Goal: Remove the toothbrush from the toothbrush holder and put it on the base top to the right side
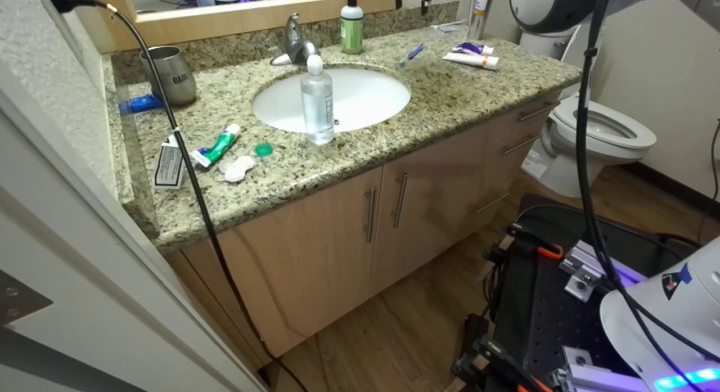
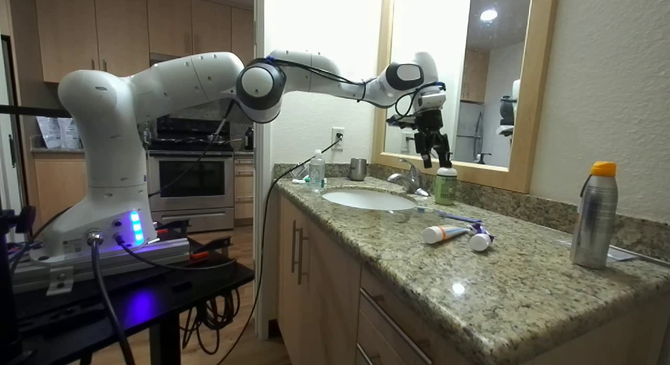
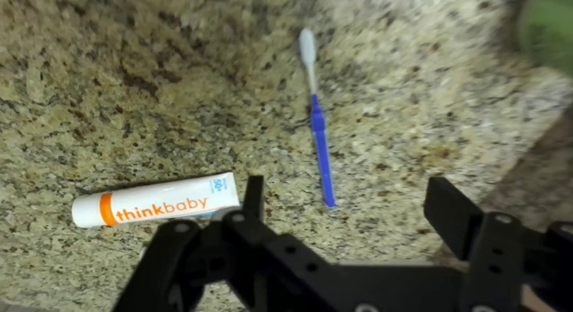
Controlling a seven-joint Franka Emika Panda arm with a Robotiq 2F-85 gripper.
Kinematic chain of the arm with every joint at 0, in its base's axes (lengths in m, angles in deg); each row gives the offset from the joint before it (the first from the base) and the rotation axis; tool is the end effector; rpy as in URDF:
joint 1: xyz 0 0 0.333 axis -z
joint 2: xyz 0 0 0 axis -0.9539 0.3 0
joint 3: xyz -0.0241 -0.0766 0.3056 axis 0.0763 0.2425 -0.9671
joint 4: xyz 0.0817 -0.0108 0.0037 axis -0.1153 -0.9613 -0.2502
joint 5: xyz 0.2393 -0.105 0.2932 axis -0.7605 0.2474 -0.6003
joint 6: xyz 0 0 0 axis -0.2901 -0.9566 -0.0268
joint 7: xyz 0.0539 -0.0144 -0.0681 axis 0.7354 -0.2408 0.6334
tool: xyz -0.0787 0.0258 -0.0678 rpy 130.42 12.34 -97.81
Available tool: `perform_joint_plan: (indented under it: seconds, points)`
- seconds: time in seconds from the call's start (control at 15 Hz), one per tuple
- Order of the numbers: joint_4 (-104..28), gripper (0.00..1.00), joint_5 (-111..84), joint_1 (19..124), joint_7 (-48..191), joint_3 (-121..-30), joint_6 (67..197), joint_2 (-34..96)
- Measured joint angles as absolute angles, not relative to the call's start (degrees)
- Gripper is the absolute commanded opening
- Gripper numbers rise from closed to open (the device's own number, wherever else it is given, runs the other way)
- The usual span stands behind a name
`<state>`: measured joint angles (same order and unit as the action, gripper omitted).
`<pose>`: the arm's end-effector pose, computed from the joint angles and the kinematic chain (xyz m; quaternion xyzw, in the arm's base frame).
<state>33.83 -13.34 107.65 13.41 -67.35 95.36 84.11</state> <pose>0.6257 -0.5148 0.3629 0.6291 -0.7636 0.0955 0.1094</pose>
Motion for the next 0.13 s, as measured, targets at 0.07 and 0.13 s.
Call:
perform_joint_plan:
  seconds: [0.07, 0.13]
  points:
    - [33.99, 1.0, -14.65, 107.16, 13.81, -68.86, 95.13, 82.34]
    - [34.16, 1.0, -15.6, 106.41, 14.58, -70.16, 95.11, 80.62]
